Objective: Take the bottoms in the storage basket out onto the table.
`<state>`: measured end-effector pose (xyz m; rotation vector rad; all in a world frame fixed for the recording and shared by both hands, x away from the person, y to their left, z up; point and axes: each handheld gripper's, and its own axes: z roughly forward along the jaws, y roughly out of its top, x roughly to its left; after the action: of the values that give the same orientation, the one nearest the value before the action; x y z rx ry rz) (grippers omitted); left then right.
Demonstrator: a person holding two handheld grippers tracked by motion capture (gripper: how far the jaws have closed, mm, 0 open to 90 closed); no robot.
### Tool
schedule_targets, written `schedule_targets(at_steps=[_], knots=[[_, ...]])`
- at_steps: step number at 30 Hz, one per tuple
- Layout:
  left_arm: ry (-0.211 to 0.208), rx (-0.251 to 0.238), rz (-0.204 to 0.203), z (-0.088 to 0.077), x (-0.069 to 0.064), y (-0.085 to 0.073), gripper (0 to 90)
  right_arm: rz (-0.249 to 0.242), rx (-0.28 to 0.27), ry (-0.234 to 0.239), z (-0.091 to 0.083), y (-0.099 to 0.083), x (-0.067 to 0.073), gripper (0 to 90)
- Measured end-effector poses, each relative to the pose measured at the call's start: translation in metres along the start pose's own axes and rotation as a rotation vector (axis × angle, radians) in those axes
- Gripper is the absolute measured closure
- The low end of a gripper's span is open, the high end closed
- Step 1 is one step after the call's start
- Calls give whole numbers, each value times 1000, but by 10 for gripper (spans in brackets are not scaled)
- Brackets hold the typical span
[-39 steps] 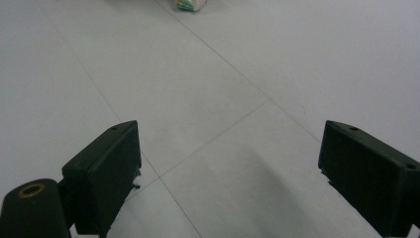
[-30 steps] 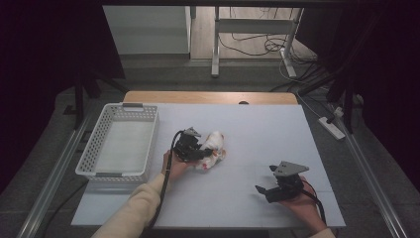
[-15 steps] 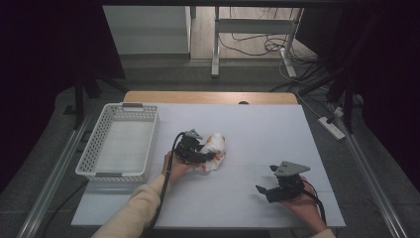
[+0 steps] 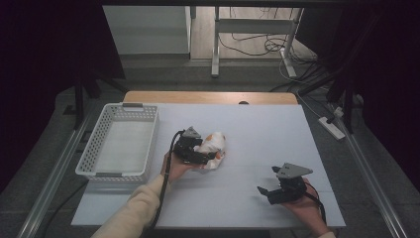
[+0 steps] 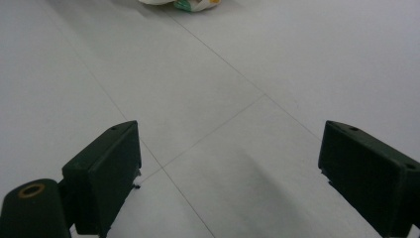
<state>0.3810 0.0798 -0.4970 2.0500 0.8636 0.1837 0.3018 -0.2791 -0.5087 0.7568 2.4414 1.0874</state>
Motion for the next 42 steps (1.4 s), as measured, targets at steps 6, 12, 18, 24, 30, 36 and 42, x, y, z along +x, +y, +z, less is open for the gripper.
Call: schedule_targets(at_steps=[6, 12, 18, 24, 30, 36, 42], knots=[[12, -24, 11, -15, -2, 4, 177, 6, -5, -3, -2, -2, 0, 95], [13, -20, -6, -30, -4, 3, 171, 6, -10, -4, -4, -2, 0, 95], [18, -17, -8, -47, -7, 0, 169, 7, -7, -3, -3, -2, 0, 95], [33, -8, -24, -65, -8, -6, 164, 7, -4, -4, -3, -3, 0, 95], [68, -22, -1, -85, -18, -7, 161, 7, -4, -4, -3, -3, 0, 95], [86, -42, 2, -109, -24, -15, 161, 7, -3, -5, -4, -3, 0, 95], [117, -58, -16, -128, -21, -29, 158, 5, -1, -6, -3, -2, 0, 95]])
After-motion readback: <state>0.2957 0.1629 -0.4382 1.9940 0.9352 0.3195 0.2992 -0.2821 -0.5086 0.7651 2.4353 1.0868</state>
